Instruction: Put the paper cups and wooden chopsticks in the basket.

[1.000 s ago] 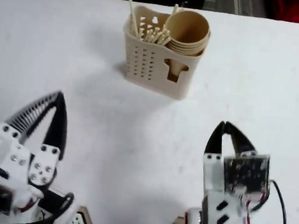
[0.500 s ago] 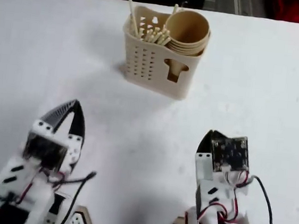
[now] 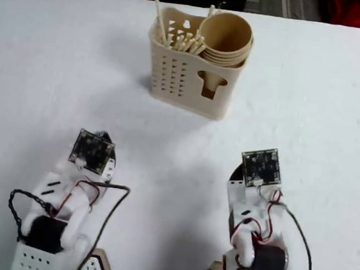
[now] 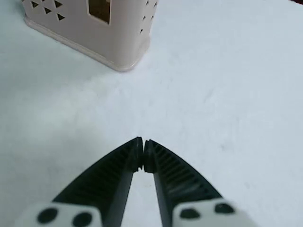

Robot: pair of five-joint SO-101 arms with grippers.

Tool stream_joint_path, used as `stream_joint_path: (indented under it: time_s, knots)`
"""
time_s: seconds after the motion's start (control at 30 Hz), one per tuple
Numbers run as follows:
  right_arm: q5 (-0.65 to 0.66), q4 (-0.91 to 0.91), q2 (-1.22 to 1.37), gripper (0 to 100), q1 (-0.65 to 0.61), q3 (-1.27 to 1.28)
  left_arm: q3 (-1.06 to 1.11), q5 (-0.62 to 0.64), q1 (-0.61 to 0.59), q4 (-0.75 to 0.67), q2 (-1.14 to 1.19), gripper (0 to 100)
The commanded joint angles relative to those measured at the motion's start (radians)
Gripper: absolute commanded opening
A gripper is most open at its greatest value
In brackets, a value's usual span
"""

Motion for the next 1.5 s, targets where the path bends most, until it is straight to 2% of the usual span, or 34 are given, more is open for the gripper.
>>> stream_joint_path:
  time_s: [0.0,0.13,0.5,0.7,0.9,1.47]
  knots:
    - [0.014,-0.105,-0.01,1.9,0.008,0.12,0.06,-0.008,-0.005,-0.028,-0.01,2]
    - [0.012,-0.077,-0.007,1.9,0.008,0.121,0.103,-0.008,-0.01,-0.018,-0.007,2]
    - [0.012,0.113,-0.004,1.9,0.008,0.121,0.103,-0.005,-0.171,-0.009,-0.005,2]
    - [0.009,0.263,-0.007,1.9,0.005,0.121,0.103,-0.006,-0.197,0.215,-0.005,2]
    - [0.009,0.257,-0.004,1.9,0.005,0.121,0.103,-0.006,-0.197,0.368,-0.005,2]
    - [0.009,0.257,-0.004,1.9,0.005,0.121,0.103,-0.006,-0.194,0.364,-0.005,2]
